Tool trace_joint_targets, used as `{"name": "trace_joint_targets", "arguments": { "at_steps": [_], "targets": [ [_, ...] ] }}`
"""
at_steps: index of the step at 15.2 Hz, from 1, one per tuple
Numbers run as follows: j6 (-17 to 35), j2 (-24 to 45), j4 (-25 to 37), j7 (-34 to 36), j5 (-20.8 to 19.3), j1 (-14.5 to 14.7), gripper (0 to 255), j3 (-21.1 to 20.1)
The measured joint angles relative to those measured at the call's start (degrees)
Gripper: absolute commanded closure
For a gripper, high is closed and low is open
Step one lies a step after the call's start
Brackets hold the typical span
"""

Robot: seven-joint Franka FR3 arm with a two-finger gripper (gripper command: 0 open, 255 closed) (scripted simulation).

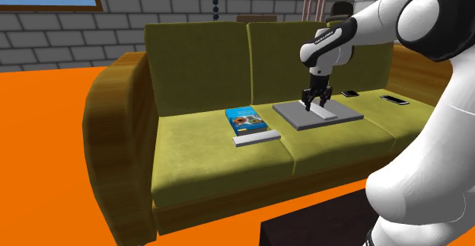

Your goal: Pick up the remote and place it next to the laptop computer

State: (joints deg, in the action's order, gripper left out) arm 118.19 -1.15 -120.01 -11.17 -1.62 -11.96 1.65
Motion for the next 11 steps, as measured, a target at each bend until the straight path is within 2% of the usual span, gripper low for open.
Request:
{"name": "trace_joint_targets", "arguments": {
  "at_steps": [4,11],
  "targets": [
    [0.07,0.61,0.70,-5.44,-0.05,-2.71,255,2.79],
    [-0.96,5.26,6.57,-15.39,0.65,-7.64,255,7.44]
  ]
}}
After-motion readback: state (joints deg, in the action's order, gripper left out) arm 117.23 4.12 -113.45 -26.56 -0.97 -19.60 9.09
